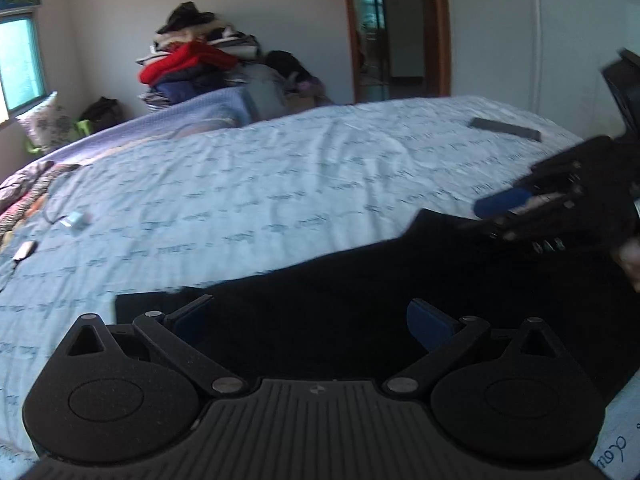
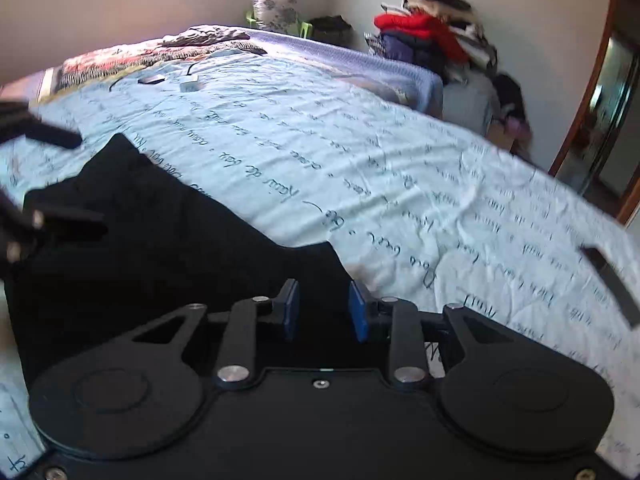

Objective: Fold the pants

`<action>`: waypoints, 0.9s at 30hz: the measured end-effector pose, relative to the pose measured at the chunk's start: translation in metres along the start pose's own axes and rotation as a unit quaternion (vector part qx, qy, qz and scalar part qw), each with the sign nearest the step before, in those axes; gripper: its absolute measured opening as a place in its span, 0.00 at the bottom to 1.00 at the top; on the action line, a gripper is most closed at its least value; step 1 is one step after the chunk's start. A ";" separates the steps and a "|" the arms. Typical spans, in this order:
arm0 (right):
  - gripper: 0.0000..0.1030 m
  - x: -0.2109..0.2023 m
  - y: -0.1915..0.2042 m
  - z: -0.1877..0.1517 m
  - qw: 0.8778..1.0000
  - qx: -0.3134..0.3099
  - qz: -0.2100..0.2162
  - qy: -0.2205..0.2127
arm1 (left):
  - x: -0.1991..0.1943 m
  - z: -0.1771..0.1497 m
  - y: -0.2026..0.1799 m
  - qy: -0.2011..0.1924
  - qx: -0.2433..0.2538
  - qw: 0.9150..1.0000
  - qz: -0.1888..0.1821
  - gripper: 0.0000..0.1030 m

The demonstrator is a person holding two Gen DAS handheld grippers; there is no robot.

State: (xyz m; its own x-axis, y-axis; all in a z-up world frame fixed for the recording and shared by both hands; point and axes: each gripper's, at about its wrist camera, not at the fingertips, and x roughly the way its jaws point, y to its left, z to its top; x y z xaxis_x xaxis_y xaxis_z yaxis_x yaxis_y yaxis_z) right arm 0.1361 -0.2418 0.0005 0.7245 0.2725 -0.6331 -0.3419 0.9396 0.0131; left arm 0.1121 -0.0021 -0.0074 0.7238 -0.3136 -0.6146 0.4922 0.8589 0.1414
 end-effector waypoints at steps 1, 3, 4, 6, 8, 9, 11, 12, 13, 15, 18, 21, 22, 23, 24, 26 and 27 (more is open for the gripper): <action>0.47 0.006 -0.010 0.000 1.000 0.022 0.022 -0.004 | 0.012 -0.002 -0.011 0.015 0.011 1.000 0.000 1.00; 0.46 0.019 -0.019 0.003 0.997 0.054 0.057 -0.007 | 0.030 -0.009 -0.026 0.040 0.033 0.998 0.021 0.99; 0.46 0.028 -0.021 0.005 0.995 0.067 0.071 -0.009 | 0.037 -0.014 -0.029 0.049 0.040 0.998 0.031 1.00; 0.45 0.044 -0.027 0.007 0.992 0.088 0.095 0.005 | 0.039 -0.022 -0.027 0.042 0.028 0.998 0.029 1.00; 0.08 0.057 -0.029 0.005 0.989 0.095 0.106 0.024 | 0.039 -0.024 -0.019 0.045 0.005 0.999 0.017 1.00; 0.04 0.059 -0.027 0.005 0.991 0.087 0.103 0.021 | 0.039 -0.024 -0.015 0.049 -0.007 0.999 0.010 1.00; 0.03 0.059 -0.022 0.005 0.994 0.065 0.084 0.011 | 0.041 -0.025 -0.006 0.054 -0.030 0.998 -0.005 1.00; 0.03 0.062 -0.020 0.009 0.996 0.062 0.071 0.003 | 0.042 -0.024 -0.004 0.054 -0.037 0.998 -0.010 1.00; 0.03 0.065 -0.018 0.010 0.996 0.060 0.062 0.000 | 0.042 -0.025 -0.004 0.053 -0.039 0.998 -0.010 1.00; 0.02 0.079 -0.012 0.011 0.998 0.042 0.041 0.006 | 0.042 -0.024 -0.007 0.051 -0.032 0.998 -0.002 1.00; 0.07 0.083 -0.015 0.009 0.998 0.059 0.028 0.002 | 0.038 -0.022 -0.014 0.050 -0.011 0.999 0.011 1.00; 0.16 0.042 -0.022 0.008 0.996 0.078 0.005 -0.034 | 0.025 -0.019 -0.013 0.043 0.004 0.999 0.027 0.99; 0.16 0.028 -0.022 0.006 0.996 0.077 0.010 -0.041 | 0.021 -0.017 -0.012 0.034 0.012 0.999 0.036 0.99; 0.16 0.015 -0.022 0.003 0.996 0.075 0.020 -0.043 | 0.018 -0.016 -0.012 0.029 0.020 0.999 0.042 0.99; 0.16 0.005 -0.022 -0.003 0.996 0.073 0.033 -0.037 | 0.016 -0.015 -0.012 0.028 0.029 0.998 0.043 0.99; 0.18 0.002 -0.020 -0.018 0.996 0.071 0.046 -0.003 | 0.017 -0.016 -0.017 0.033 0.054 0.998 0.026 0.99; 0.19 0.004 -0.019 -0.027 0.997 0.064 0.046 0.021 | 0.019 -0.019 -0.022 0.038 0.074 0.996 0.015 1.00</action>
State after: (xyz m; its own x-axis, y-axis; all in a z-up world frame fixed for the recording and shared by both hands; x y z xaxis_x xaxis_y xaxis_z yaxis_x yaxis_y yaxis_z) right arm 0.1297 -0.2641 -0.0235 0.6668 0.3530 -0.6564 -0.3254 0.9302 0.1697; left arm 0.1054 -0.0194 -0.0365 0.7039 -0.2519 -0.6642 0.5400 0.7972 0.2699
